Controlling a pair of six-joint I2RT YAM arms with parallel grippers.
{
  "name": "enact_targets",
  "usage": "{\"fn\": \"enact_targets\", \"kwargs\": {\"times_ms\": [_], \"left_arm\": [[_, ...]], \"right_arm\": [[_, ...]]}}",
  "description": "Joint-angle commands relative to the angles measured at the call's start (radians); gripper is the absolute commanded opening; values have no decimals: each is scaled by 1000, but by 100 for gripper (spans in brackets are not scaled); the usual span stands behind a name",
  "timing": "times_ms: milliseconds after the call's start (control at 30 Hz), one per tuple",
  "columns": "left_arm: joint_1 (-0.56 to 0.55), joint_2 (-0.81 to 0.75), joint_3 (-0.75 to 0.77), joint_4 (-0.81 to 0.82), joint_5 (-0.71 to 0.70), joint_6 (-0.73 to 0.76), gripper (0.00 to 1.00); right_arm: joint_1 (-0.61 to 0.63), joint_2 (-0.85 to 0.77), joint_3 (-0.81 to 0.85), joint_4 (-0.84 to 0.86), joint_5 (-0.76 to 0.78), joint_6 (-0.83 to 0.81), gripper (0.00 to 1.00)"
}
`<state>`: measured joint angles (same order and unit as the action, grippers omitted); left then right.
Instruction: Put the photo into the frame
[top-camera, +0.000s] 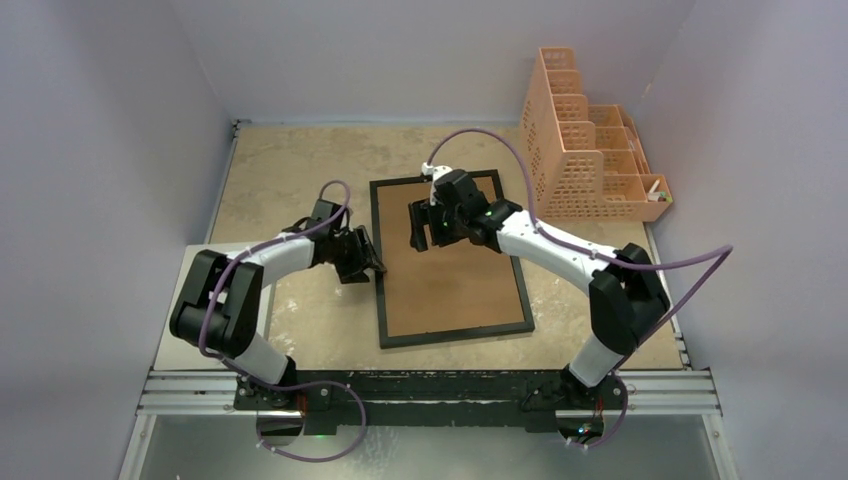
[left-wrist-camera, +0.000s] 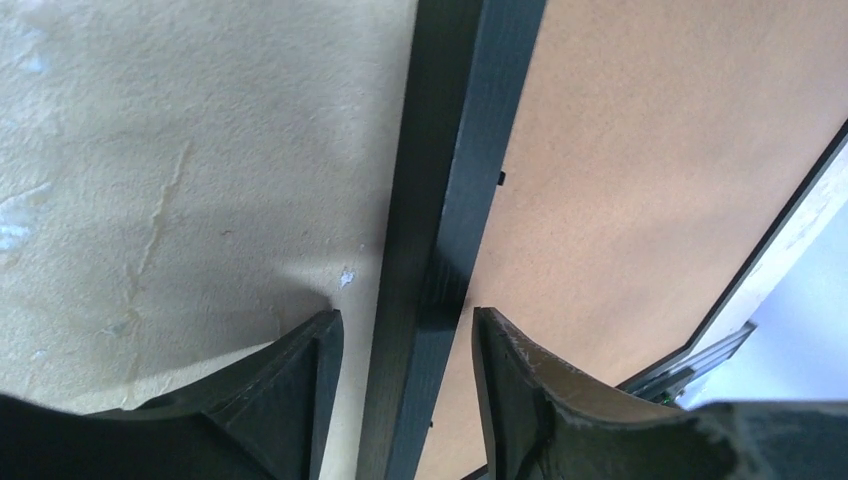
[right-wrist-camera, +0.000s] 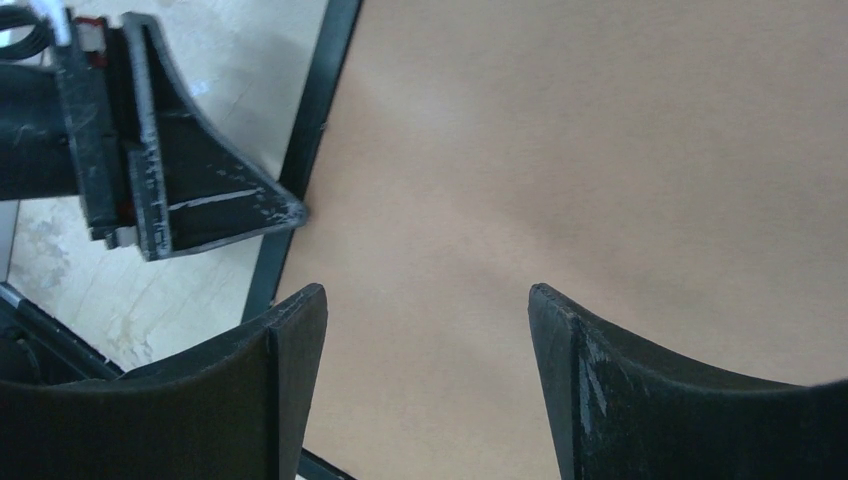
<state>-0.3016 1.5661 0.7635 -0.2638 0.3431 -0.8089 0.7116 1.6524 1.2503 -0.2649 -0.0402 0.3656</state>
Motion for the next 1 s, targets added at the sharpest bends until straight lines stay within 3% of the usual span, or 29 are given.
{"fn": "enact_targets", "kwargs": {"times_ms": [0,167,333,433,700,867,967], "left_arm": [[-1,41,69,-103,-41,179,53],[-1,50,56,-165,-7,273,44],[-1,57,-58,-84,68,256,31],[0,78,-87,-39,112,224,26],[1,141,-83,-38,88,206,12],[2,144,-104,-19,100,194,9],[2,136,-122,-9,101,186,9]], "right_arm": [[85,30,5,12,79,36,78],[200,116,37,-54,110,169,78],[284,194,41,-55,100,256,63],[317,220,52,-74,118,319,60],[343,276,72,-106,192,429,50],[346,302,89,-122,208,457,35],[352,320,104,-135,207,458,31]]}}
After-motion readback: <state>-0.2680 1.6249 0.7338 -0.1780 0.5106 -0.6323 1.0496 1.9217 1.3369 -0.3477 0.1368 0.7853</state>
